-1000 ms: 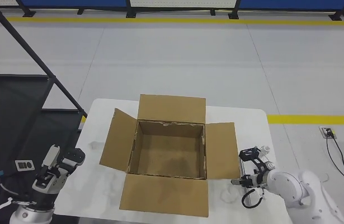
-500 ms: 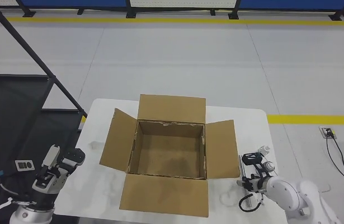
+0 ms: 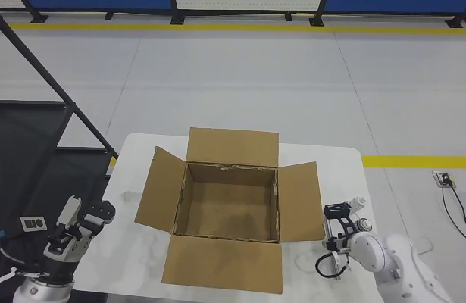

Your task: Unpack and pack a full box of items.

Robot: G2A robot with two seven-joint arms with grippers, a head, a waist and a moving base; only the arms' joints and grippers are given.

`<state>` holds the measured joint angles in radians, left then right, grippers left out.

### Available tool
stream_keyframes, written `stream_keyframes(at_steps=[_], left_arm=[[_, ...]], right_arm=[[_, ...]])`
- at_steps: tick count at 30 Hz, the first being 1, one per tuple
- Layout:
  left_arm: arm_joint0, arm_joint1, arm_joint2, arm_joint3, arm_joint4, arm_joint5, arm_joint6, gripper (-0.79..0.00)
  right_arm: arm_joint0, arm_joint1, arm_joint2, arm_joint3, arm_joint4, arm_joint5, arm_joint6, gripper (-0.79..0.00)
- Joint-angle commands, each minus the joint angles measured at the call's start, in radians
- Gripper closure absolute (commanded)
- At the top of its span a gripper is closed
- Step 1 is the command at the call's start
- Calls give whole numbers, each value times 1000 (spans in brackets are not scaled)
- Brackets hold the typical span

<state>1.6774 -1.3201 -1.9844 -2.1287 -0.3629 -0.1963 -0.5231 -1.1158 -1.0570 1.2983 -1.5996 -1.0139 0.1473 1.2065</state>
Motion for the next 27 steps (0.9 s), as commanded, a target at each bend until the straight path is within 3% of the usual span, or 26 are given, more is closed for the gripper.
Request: stream_keyframes(at_steps=[1, 12, 21, 24, 26, 27], left_arm=[[0, 0, 0, 0, 0, 0, 0, -785], [0, 0, 0, 0, 0, 0, 0, -785], [0, 0, 0, 0, 0, 0, 0, -785], [0, 0, 0, 0, 0, 0, 0, -785], [0, 0, 0, 0, 0, 0, 0, -785], [0, 0, 0, 0, 0, 0, 0, -785]], right_arm=[[10, -2, -10, 14, 1, 4, 3, -376], [33, -10, -36, 41, -21, 30, 19, -299], [63, -18, -54, 81, -14, 30, 23, -283], [77, -20, -61, 99, -12, 25, 29, -225], [84, -22, -63, 107, -10, 26, 31, -148], [86, -23, -64, 110, -10, 26, 32, -68]])
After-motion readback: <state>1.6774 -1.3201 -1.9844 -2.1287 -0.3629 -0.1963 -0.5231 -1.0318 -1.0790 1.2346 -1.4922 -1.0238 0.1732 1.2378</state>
